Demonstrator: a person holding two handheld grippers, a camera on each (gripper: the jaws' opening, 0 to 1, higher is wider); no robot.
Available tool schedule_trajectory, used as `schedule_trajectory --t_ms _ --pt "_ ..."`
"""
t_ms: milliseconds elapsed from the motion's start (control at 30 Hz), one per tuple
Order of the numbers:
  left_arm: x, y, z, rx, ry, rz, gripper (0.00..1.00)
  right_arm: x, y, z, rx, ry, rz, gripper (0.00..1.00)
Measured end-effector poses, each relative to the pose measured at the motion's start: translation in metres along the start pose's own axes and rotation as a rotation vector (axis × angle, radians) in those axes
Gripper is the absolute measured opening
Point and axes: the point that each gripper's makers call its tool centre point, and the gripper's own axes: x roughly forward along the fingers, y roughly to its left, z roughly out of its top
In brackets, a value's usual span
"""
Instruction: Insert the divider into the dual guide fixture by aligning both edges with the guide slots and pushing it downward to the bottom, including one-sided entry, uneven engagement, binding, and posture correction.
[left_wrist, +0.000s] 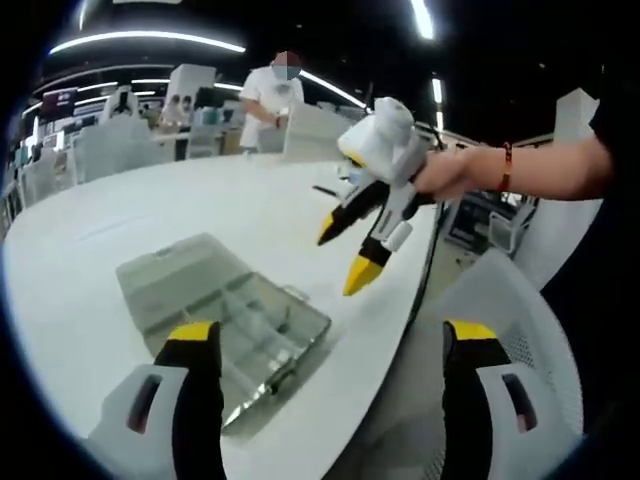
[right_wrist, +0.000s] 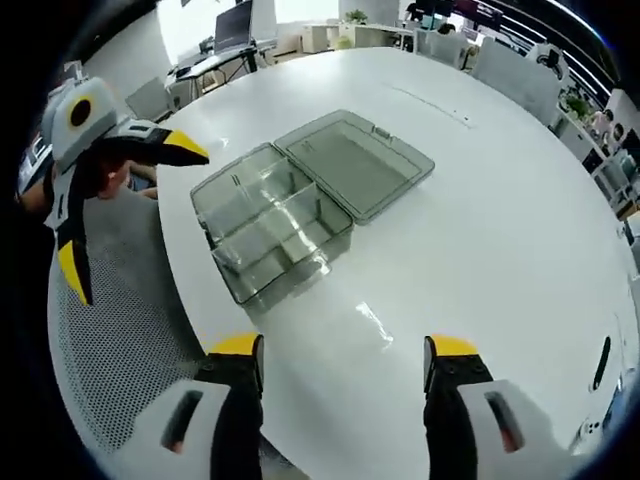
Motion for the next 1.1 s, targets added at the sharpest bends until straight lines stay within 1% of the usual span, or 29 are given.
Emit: schedule_trajectory --t_ms 100,167,233,300,333,433,567,733,867,1000,1067,1100 --pt "0.0 0.001 -0.003 -0.01 0.008 -0.001 0.89 0.005 0.001 -0.004 0.062 -0.005 -0.004 0.59" --pt "-0.001 0.002 -0.004 -0.012 0.006 0.003 0.89 0.008 -0.002 -0.006 0.081 -0.005 -0.019 0.59" --pt "-0.002 0.002 -0.003 -0.018 0.0 0.002 0.89 0.009 -0.003 -0.006 0.116 -0.02 -0.028 0.59" --pt "-0.002 0.002 -0.004 -0.021 0.002 0.001 0.89 0.011 -0.005 -0.004 0.144 -0.046 -0.038 0.55" --pt "-0.002 0.002 -0.005 -0.021 0.002 0.001 0.89 0.012 -0.006 -0.006 0.15 -0.041 -0.046 0.54" --pt "-0.002 0.003 -0.006 -0.026 0.003 0.006 0.88 0.016 -0.007 -0.004 0.186 -0.062 -0.06 0.54" --pt "-0.003 0.003 -0.006 -0.042 -0.013 0.008 0.88 0.021 -0.007 -0.006 0.215 -0.05 -0.071 0.5" --pt "-0.005 0.004 -0.011 -0.05 -0.006 0.005 0.87 0.025 -0.004 -0.003 0.251 -0.053 -0.068 0.46" --pt "-0.008 0.009 -0.006 -0.067 -0.035 0.019 0.87 0.029 -0.003 -0.003 0.283 -0.054 -0.072 0.47" --pt "-0.008 0.01 -0.005 -0.071 -0.04 0.023 0.88 0.033 -0.003 -0.009 0.321 -0.035 -0.076 0.48" --pt "-0.008 0.01 -0.005 -0.068 -0.037 0.022 0.89 0.035 -0.007 -0.012 0.347 -0.03 -0.098 0.48" --pt "-0.007 0.01 -0.005 -0.066 -0.035 0.022 0.89 0.036 -0.007 -0.013 0.365 -0.027 -0.094 0.49"
